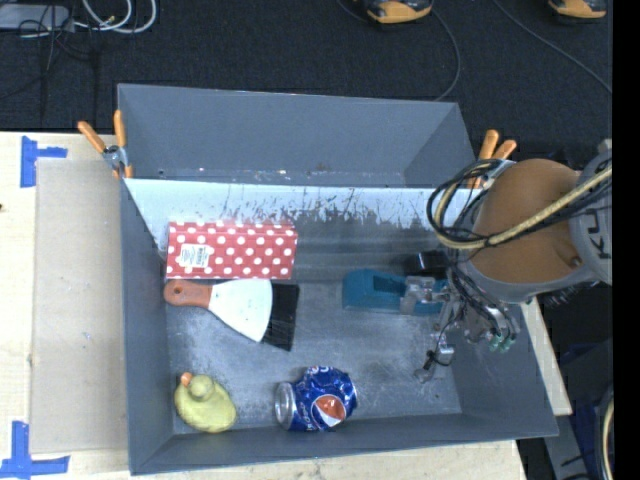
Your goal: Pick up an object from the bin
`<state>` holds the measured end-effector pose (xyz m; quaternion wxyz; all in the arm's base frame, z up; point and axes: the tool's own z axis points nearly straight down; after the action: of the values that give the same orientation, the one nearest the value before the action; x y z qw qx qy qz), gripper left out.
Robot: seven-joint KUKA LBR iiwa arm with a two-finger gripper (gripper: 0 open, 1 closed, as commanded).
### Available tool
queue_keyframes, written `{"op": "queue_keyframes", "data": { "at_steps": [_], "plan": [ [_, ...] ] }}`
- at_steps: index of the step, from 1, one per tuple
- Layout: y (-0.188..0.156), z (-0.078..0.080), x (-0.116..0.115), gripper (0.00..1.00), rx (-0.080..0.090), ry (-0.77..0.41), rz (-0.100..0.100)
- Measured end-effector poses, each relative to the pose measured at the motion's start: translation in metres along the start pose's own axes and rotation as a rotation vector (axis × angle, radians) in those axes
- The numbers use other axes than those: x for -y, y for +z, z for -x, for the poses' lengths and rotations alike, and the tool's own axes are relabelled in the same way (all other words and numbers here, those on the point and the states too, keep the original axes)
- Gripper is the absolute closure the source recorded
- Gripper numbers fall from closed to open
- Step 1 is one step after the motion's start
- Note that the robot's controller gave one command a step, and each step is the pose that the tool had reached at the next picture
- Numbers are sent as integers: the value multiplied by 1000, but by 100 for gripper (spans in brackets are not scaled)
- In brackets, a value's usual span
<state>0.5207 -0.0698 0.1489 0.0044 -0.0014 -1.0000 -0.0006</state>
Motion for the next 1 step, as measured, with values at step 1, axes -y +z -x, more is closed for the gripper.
{"op": "queue_keyframes", "data": {
  "at_steps": [1],
  "plan": [
    [-4,1,0,0,7,-2,-1]
  ]
}}
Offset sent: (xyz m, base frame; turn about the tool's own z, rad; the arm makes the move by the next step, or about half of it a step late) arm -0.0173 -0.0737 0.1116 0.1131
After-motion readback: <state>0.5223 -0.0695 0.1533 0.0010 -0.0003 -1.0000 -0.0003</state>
